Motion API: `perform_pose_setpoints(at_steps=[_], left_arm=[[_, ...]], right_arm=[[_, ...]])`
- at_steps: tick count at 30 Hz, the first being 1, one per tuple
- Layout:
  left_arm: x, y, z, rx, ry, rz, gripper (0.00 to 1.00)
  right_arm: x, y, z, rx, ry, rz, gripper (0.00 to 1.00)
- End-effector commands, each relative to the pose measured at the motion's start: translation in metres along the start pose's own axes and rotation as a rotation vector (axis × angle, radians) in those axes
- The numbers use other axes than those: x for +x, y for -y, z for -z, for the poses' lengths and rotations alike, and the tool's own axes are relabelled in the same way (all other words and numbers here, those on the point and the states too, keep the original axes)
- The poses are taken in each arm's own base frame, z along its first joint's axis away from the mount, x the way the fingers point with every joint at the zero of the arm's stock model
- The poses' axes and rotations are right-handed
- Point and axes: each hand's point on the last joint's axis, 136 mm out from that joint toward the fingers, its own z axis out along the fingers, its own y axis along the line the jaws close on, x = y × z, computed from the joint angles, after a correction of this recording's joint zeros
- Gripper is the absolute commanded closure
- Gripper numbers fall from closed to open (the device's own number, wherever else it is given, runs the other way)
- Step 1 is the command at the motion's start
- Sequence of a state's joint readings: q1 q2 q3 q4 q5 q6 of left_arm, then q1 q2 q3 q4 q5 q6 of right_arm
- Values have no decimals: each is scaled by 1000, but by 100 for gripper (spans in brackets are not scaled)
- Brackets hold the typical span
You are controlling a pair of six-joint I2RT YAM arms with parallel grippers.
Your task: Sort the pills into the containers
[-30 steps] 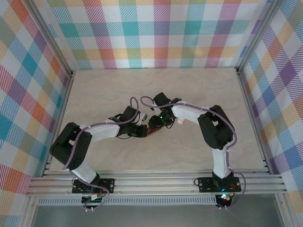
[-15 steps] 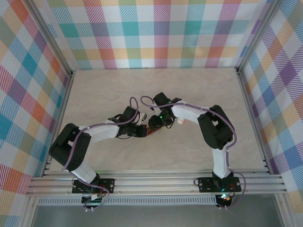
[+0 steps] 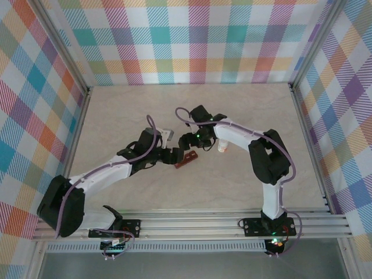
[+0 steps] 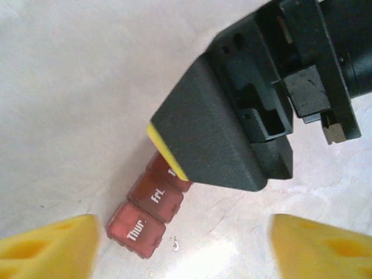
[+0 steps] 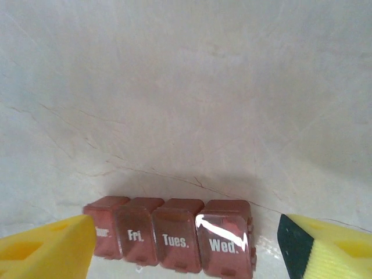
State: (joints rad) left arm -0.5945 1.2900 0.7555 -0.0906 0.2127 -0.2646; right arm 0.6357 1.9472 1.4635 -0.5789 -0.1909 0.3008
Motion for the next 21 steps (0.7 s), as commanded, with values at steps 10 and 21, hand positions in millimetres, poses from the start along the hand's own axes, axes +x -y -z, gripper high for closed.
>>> perform_pose_setpoints(at_steps=[10, 21], left_arm=[[-91, -25, 84, -314, 334, -103, 0], [-157, -98, 157, -598, 575, -49, 0]], right_arm=[[-40, 34, 145, 116, 381, -58, 1], [-23, 138, 250, 457, 820, -205, 1]])
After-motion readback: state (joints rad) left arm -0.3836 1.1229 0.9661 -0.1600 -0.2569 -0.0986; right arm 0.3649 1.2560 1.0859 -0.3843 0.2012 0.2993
